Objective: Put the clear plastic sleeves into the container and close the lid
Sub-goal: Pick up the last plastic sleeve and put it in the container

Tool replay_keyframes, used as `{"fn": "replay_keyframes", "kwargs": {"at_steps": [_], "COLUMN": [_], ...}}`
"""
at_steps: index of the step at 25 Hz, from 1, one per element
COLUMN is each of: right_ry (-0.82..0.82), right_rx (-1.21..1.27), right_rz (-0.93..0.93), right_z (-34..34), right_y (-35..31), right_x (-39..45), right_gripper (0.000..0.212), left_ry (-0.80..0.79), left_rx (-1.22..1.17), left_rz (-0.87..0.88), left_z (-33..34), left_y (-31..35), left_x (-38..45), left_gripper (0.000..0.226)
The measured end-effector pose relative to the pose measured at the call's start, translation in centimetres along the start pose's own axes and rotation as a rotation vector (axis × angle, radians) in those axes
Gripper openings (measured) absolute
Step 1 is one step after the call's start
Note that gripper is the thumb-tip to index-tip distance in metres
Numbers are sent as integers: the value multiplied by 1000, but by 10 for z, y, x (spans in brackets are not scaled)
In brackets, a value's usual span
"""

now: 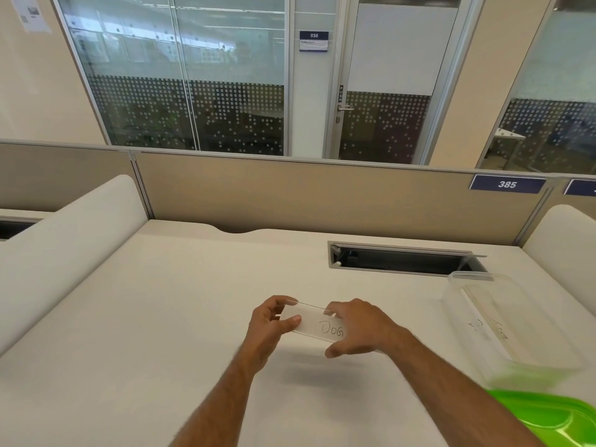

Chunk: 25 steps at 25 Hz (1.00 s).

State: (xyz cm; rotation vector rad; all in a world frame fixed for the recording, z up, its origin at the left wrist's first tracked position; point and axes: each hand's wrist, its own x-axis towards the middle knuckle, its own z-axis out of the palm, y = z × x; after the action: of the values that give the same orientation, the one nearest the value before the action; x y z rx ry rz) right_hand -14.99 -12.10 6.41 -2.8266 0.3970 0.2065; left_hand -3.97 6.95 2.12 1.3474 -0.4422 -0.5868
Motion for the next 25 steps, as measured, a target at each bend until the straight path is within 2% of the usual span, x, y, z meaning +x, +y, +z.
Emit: {"fn": "replay_keyframes", "kwargs": {"at_steps": [4, 8, 11, 15, 18, 22, 25], "right_ry": [-91, -61, 3, 184, 314, 479, 509], "right_rx": [129, 130, 107, 106, 81, 72, 29], "right_rz": [11, 51, 133, 313, 418, 586, 693], "right_z": [-2, -1, 1, -5, -21, -44, -57], "right_y": [10, 22, 36, 65, 93, 139, 174], "right_x": [-1, -5, -9, -17, -26, -42, -55], "right_gripper": [81, 81, 81, 88, 88, 82, 82], "left_ry": [-41, -17, 17, 27, -52, -108, -125], "left_rx": [-3, 98, 351, 835, 1194, 1393, 1498], "left_rz": [-5, -28, -25, 81, 167, 131, 124], "left_z": [8, 23, 40, 65, 78, 88, 90], "left_y": [-5, -7, -15, -36, -59, -85, -101], "left_x": [0, 6, 13, 23, 30, 38, 41], "left_gripper": [40, 52, 63, 77, 87, 99, 109]}}
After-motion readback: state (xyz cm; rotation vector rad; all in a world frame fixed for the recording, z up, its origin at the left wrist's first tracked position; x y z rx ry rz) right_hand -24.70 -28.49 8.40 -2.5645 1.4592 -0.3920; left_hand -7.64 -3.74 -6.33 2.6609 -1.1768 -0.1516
